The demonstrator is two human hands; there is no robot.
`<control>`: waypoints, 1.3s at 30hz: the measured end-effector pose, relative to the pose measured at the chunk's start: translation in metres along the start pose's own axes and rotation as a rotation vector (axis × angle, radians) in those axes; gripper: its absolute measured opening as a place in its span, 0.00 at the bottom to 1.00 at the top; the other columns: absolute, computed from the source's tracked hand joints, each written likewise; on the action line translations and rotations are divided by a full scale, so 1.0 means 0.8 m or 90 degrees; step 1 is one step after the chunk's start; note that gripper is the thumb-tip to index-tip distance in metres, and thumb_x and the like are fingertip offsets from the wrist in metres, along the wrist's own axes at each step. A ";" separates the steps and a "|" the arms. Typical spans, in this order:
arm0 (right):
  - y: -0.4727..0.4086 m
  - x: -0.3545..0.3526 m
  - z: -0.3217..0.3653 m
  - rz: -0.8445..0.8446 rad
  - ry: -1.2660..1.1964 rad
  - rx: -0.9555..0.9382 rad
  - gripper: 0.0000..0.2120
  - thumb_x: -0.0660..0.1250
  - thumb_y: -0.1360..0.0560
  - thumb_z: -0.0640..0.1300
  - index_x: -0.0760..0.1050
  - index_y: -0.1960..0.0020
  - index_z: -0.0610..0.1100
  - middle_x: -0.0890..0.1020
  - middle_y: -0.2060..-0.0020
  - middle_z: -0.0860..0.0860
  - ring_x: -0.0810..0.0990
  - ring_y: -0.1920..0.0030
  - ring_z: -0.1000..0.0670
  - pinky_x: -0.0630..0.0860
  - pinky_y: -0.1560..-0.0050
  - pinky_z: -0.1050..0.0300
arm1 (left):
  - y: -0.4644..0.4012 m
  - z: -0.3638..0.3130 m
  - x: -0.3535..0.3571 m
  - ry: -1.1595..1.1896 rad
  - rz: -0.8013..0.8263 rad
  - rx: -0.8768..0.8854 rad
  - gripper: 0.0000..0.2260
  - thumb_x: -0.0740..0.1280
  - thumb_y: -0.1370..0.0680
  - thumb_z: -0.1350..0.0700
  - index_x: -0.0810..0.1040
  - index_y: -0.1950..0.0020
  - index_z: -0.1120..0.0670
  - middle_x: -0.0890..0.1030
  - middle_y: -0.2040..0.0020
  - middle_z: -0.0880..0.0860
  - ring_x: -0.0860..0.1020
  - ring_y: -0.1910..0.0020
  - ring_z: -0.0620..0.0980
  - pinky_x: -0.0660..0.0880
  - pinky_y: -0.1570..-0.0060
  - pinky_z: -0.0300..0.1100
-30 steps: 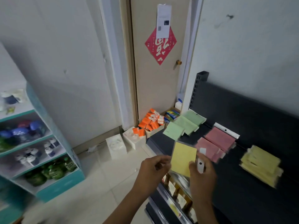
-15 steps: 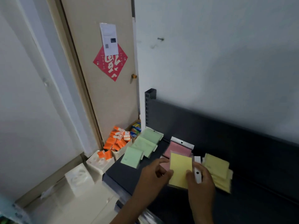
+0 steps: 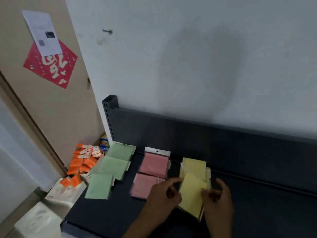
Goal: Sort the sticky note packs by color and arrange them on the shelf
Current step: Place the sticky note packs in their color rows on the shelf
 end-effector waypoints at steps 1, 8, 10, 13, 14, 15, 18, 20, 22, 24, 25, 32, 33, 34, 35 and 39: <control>-0.003 -0.003 -0.006 0.004 0.015 0.020 0.26 0.74 0.26 0.39 0.72 0.30 0.46 0.82 0.54 0.47 0.79 0.55 0.48 0.75 0.46 0.50 | -0.001 0.003 0.002 -0.003 0.019 0.005 0.20 0.70 0.25 0.59 0.80 0.37 0.38 0.80 0.61 0.38 0.78 0.62 0.38 0.73 0.58 0.31; -0.017 -0.006 -0.004 -0.034 -0.062 0.051 0.11 0.71 0.24 0.35 0.81 0.46 0.48 0.84 0.53 0.46 0.84 0.58 0.42 0.83 0.62 0.39 | -0.033 -0.004 0.000 0.038 -0.054 0.060 0.13 0.67 0.19 0.55 0.79 0.36 0.44 0.82 0.44 0.41 0.80 0.46 0.39 0.77 0.48 0.36; -0.028 -0.004 0.009 -0.044 -0.085 0.051 0.10 0.71 0.24 0.38 0.80 0.45 0.49 0.84 0.50 0.45 0.85 0.55 0.42 0.84 0.59 0.39 | -0.047 -0.012 -0.002 0.039 -0.063 0.059 0.13 0.67 0.19 0.54 0.77 0.35 0.44 0.80 0.43 0.40 0.79 0.46 0.39 0.78 0.48 0.38; -0.025 -0.008 0.018 -0.043 -0.044 0.048 0.17 0.71 0.22 0.44 0.73 0.35 0.48 0.83 0.50 0.46 0.85 0.61 0.45 0.84 0.61 0.44 | -0.045 -0.014 -0.003 -0.025 -0.041 0.070 0.15 0.68 0.21 0.57 0.75 0.35 0.44 0.75 0.40 0.40 0.77 0.46 0.38 0.76 0.45 0.36; -0.021 -0.012 0.016 -0.059 -0.027 0.046 0.19 0.71 0.22 0.45 0.72 0.33 0.48 0.82 0.51 0.47 0.84 0.63 0.46 0.84 0.61 0.44 | -0.040 -0.011 -0.004 -0.046 -0.035 0.078 0.16 0.69 0.22 0.58 0.75 0.36 0.44 0.73 0.40 0.41 0.77 0.47 0.38 0.75 0.45 0.33; -0.015 -0.017 0.014 -0.076 -0.020 0.043 0.20 0.70 0.22 0.46 0.71 0.32 0.48 0.82 0.52 0.47 0.84 0.64 0.47 0.83 0.62 0.45 | -0.035 -0.007 -0.005 -0.059 -0.030 0.086 0.16 0.69 0.22 0.58 0.75 0.37 0.44 0.72 0.40 0.42 0.77 0.48 0.38 0.74 0.47 0.31; 0.003 -0.025 -0.001 -0.112 -0.031 0.058 0.16 0.69 0.21 0.45 0.74 0.34 0.48 0.82 0.52 0.45 0.83 0.56 0.45 0.79 0.66 0.52 | -0.021 0.002 -0.006 -0.063 -0.025 0.096 0.11 0.69 0.23 0.59 0.78 0.44 0.46 0.75 0.46 0.43 0.77 0.51 0.40 0.73 0.52 0.30; 0.012 -0.025 -0.009 -0.123 -0.036 0.068 0.14 0.69 0.21 0.43 0.75 0.36 0.47 0.82 0.53 0.45 0.82 0.55 0.44 0.78 0.67 0.53 | -0.014 0.000 -0.004 -0.048 -0.016 0.114 0.09 0.69 0.23 0.59 0.78 0.48 0.45 0.76 0.49 0.42 0.78 0.51 0.41 0.74 0.53 0.33; 0.020 -0.023 -0.010 -0.127 -0.032 0.069 0.12 0.69 0.21 0.41 0.76 0.39 0.47 0.82 0.54 0.45 0.82 0.56 0.44 0.78 0.67 0.53 | -0.011 -0.008 -0.001 -0.043 0.000 0.125 0.08 0.68 0.22 0.57 0.78 0.50 0.43 0.77 0.51 0.41 0.78 0.51 0.42 0.75 0.53 0.34; 0.028 -0.026 -0.009 -0.131 -0.016 0.059 0.09 0.69 0.21 0.41 0.78 0.42 0.46 0.83 0.56 0.46 0.83 0.57 0.46 0.79 0.67 0.54 | -0.011 -0.011 0.002 -0.065 0.026 0.137 0.05 0.67 0.21 0.53 0.79 0.50 0.43 0.79 0.53 0.39 0.78 0.52 0.40 0.75 0.54 0.34; 0.033 -0.030 -0.010 -0.134 -0.001 0.053 0.08 0.68 0.21 0.41 0.80 0.43 0.45 0.83 0.57 0.47 0.83 0.58 0.47 0.79 0.67 0.55 | -0.009 -0.010 0.005 -0.085 0.044 0.149 0.04 0.67 0.21 0.52 0.79 0.50 0.43 0.80 0.55 0.39 0.78 0.54 0.39 0.75 0.55 0.34; 0.088 -0.072 -0.046 -0.176 0.043 0.045 0.06 0.69 0.21 0.40 0.85 0.49 0.44 0.85 0.65 0.48 0.84 0.66 0.50 0.80 0.68 0.60 | 0.020 0.017 0.037 -0.154 0.130 0.180 0.03 0.66 0.22 0.50 0.80 0.53 0.45 0.82 0.57 0.41 0.78 0.57 0.39 0.76 0.56 0.38; 0.095 -0.077 -0.050 -0.174 0.030 0.053 0.05 0.69 0.21 0.40 0.85 0.50 0.44 0.85 0.66 0.48 0.85 0.66 0.50 0.81 0.67 0.57 | 0.023 0.017 0.044 -0.151 0.143 0.185 0.03 0.67 0.21 0.50 0.80 0.53 0.45 0.82 0.57 0.41 0.78 0.57 0.39 0.75 0.57 0.39; 0.102 -0.082 -0.054 -0.170 0.014 0.062 0.05 0.69 0.21 0.39 0.85 0.51 0.45 0.85 0.66 0.48 0.85 0.65 0.49 0.82 0.65 0.54 | 0.027 0.014 0.051 -0.150 0.156 0.194 0.03 0.66 0.21 0.50 0.80 0.53 0.45 0.81 0.57 0.41 0.78 0.57 0.39 0.75 0.57 0.39; 0.109 -0.086 -0.055 -0.164 -0.002 0.069 0.05 0.70 0.22 0.39 0.85 0.52 0.45 0.85 0.66 0.48 0.85 0.64 0.48 0.83 0.63 0.51 | 0.031 0.010 0.057 -0.158 0.170 0.208 0.03 0.66 0.21 0.49 0.79 0.53 0.45 0.81 0.57 0.41 0.78 0.57 0.39 0.75 0.57 0.39; 0.129 -0.092 -0.059 -0.142 0.002 0.049 0.05 0.72 0.23 0.40 0.84 0.50 0.48 0.86 0.61 0.50 0.86 0.60 0.49 0.84 0.58 0.50 | 0.044 -0.002 0.077 -0.177 0.199 0.266 0.03 0.64 0.21 0.46 0.76 0.52 0.42 0.79 0.56 0.41 0.76 0.56 0.39 0.76 0.56 0.40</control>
Point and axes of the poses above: each hand's wrist, its own y-axis away from the middle knuckle, its own x-axis out of the palm, z = x × y, the point moved 3 cm from there along -y, towards the middle knuckle
